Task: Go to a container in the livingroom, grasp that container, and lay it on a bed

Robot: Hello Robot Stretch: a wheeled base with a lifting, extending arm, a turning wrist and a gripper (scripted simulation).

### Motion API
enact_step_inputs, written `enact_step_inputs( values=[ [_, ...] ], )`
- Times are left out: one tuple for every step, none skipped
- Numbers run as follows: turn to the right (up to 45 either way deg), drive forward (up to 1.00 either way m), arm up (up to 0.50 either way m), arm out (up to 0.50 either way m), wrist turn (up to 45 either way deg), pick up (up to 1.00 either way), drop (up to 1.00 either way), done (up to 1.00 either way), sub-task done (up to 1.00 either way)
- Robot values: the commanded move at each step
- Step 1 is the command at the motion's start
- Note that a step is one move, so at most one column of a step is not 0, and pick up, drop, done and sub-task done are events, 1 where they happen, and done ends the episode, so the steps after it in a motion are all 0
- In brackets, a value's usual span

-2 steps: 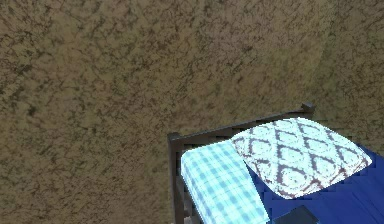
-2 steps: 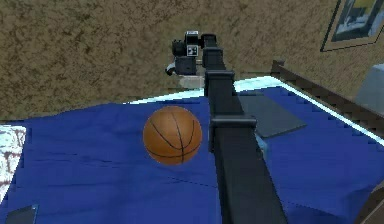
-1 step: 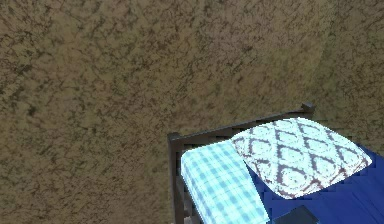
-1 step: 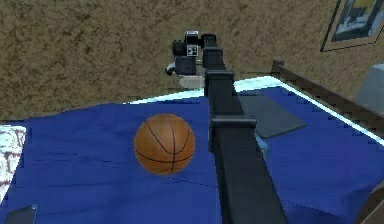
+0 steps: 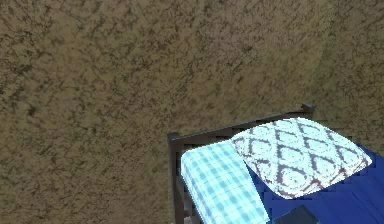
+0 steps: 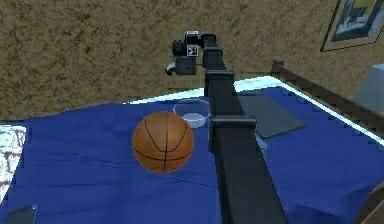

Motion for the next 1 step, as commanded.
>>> enact_step_inputs(
  values=[
    [0.0, 0.0, 0.02, 0.0, 0.0, 0.0, 0.0, 0.0, 0.0]
  ],
)
